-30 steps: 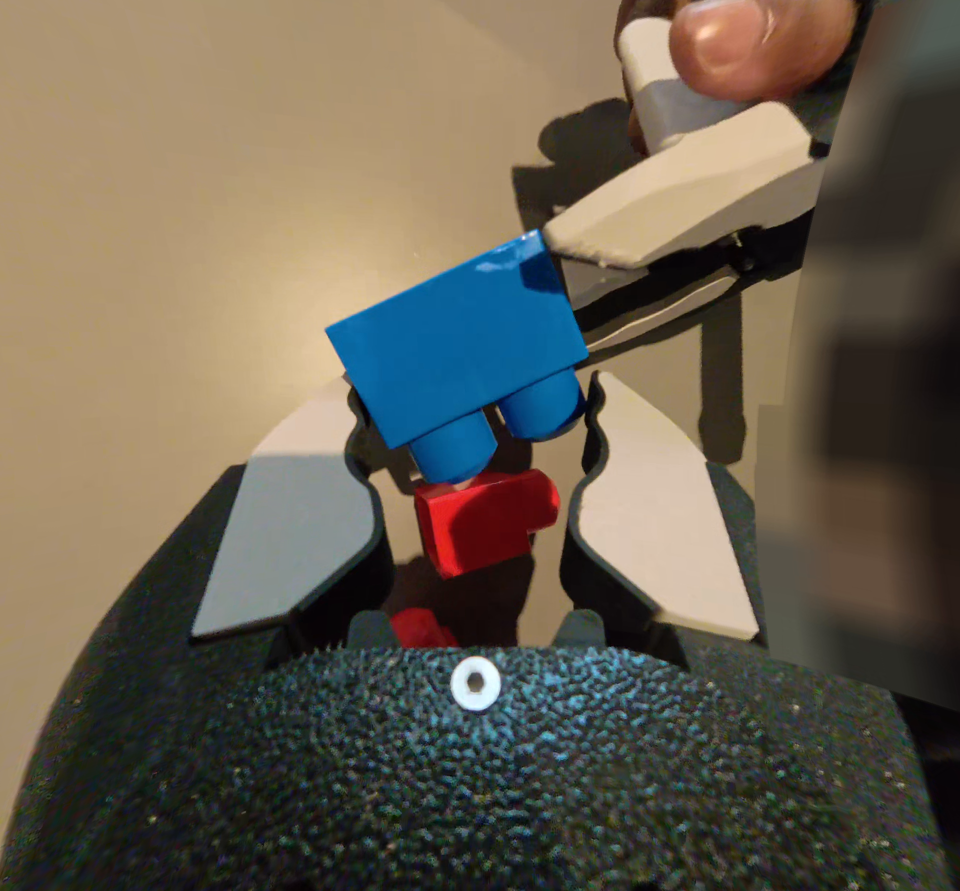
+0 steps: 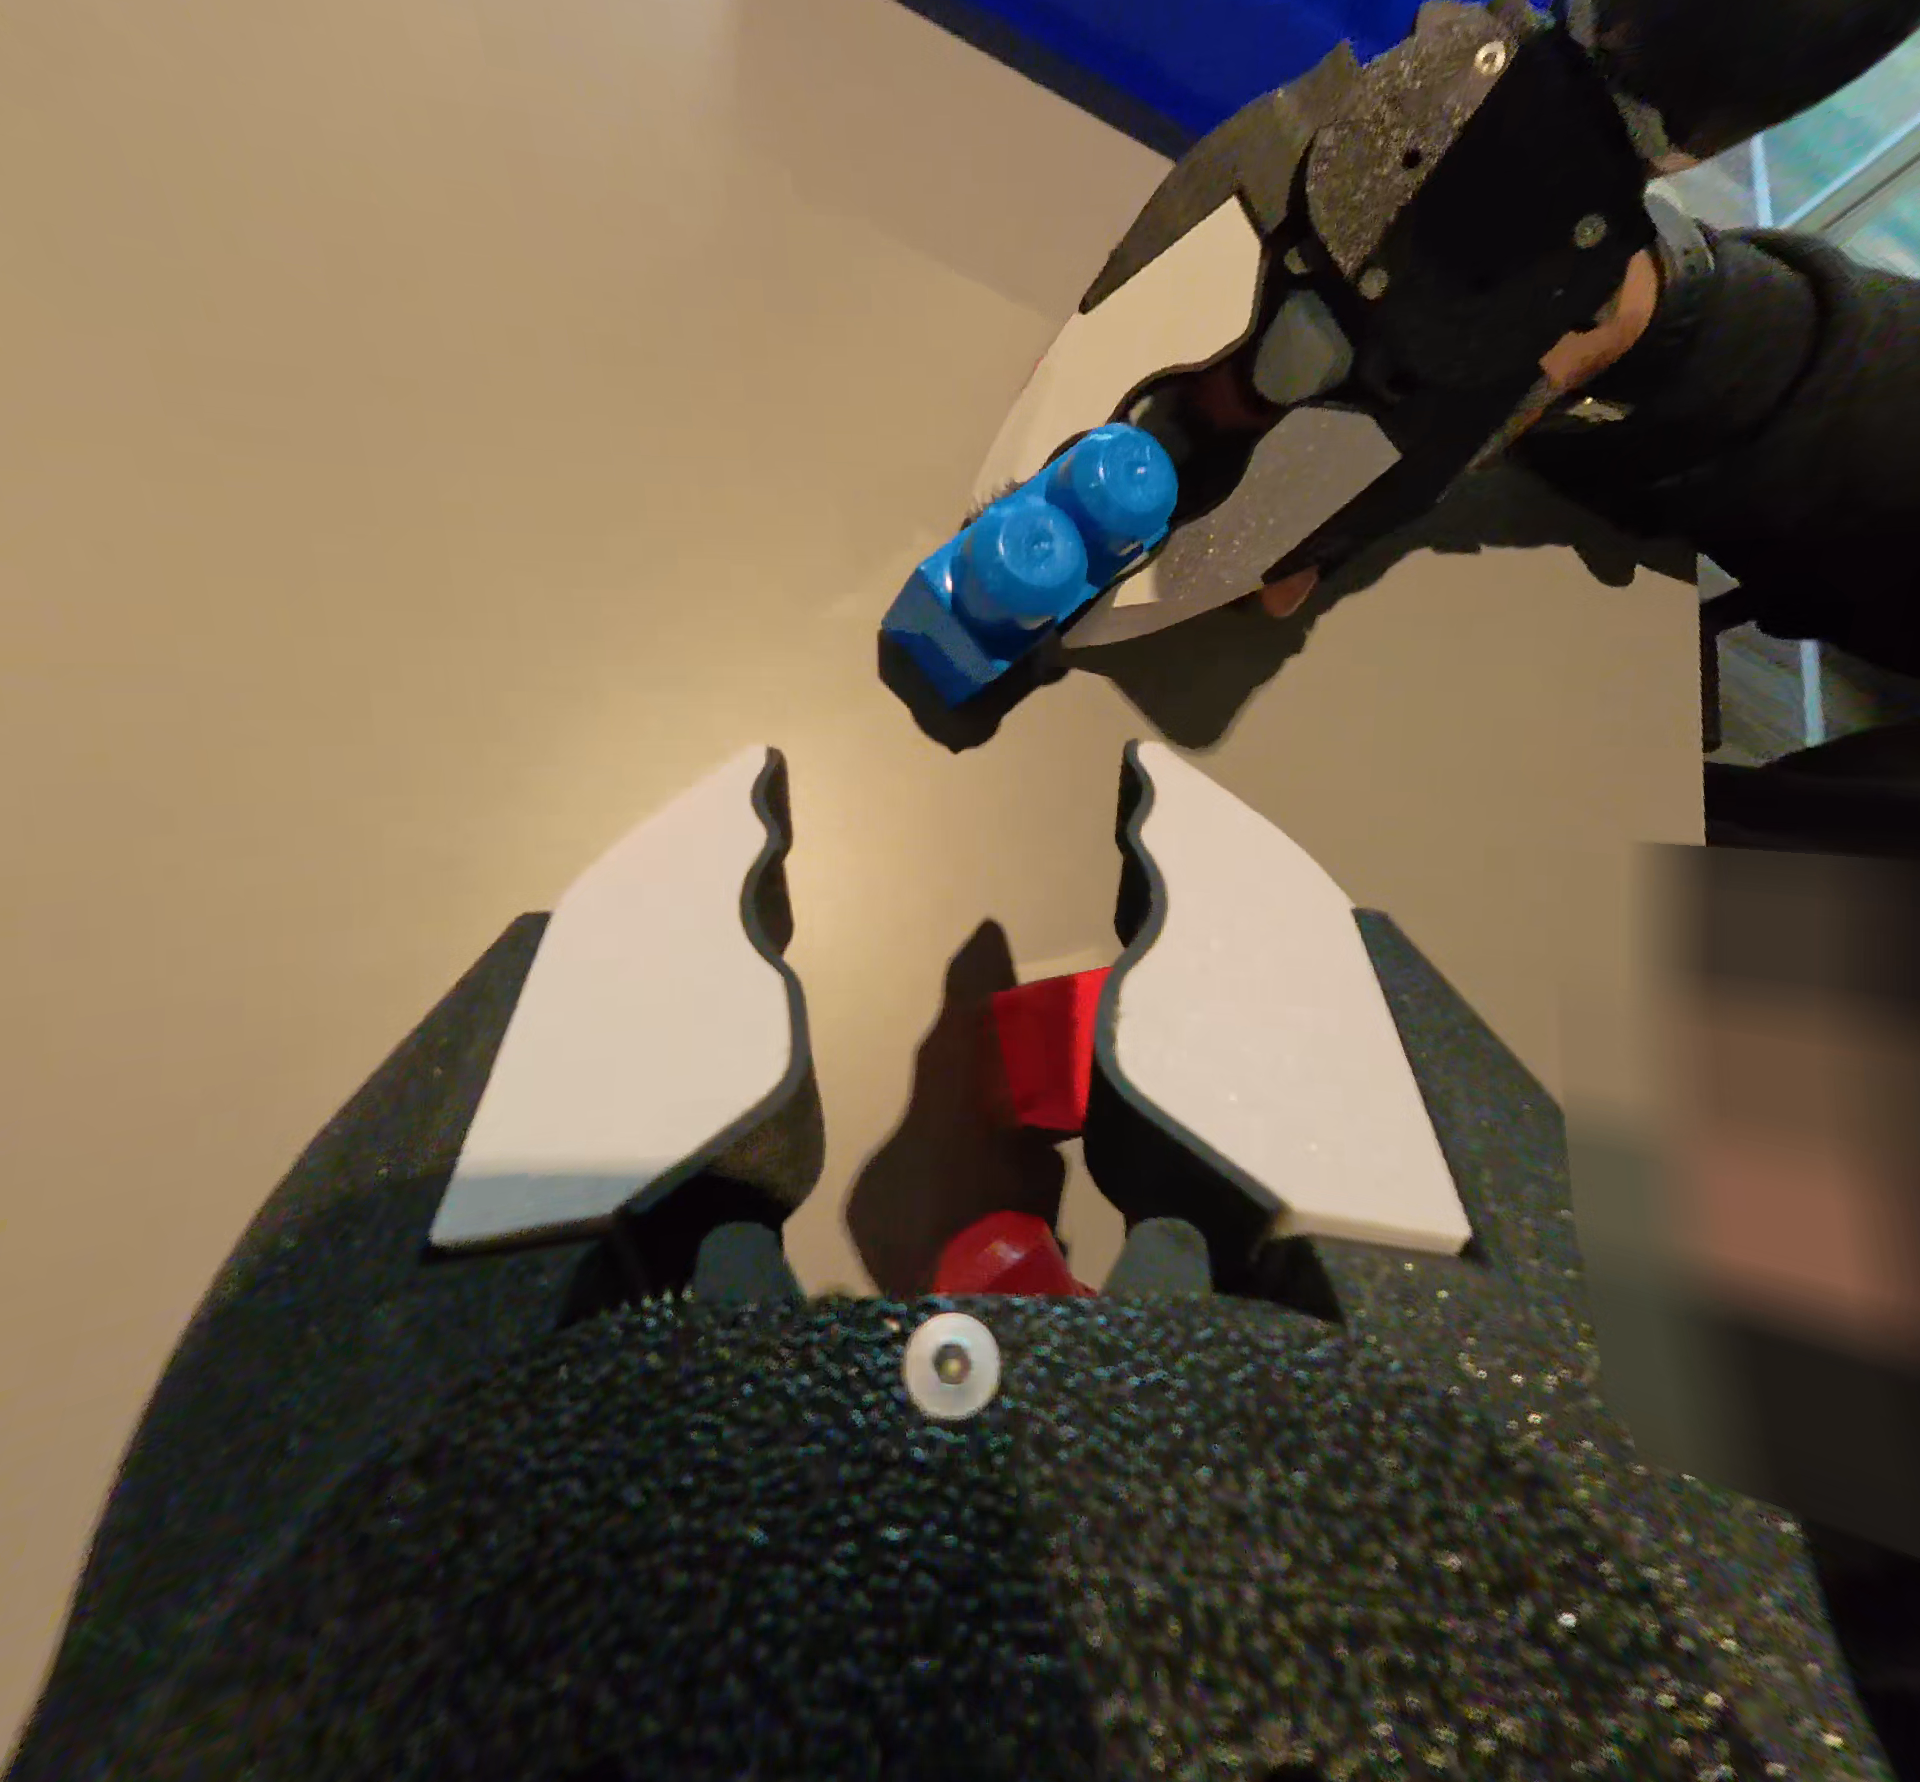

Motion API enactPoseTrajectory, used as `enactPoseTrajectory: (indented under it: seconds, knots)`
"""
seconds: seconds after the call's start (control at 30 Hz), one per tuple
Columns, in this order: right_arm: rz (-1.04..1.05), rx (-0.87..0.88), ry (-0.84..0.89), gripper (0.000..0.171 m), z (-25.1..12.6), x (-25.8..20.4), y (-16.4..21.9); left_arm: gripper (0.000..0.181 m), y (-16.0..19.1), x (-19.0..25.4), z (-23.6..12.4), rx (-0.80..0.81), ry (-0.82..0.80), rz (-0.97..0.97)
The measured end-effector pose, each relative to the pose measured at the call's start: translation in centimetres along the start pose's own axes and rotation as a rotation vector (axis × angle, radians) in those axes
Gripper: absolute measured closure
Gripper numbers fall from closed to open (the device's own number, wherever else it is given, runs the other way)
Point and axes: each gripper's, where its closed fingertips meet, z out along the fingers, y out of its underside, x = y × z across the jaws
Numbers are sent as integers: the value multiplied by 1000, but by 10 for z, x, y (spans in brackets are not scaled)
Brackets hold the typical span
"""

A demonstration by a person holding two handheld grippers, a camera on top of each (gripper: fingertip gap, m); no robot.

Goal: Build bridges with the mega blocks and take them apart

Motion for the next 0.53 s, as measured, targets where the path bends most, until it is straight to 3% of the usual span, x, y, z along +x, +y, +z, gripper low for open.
enactPoseTrajectory:
  seconds: [0.2,0.37,0.53]
  knots:
    - [34,-15,6,133,1,4,3,118,1,-13,-12,37,-20,-22]
    - [30,-14,-2,116,0,3,3,112,7,-16,-18,35,-6,23]
    - [-31,9,-1,101,-11,4,8,109,22,15,-24,-43,71,354]
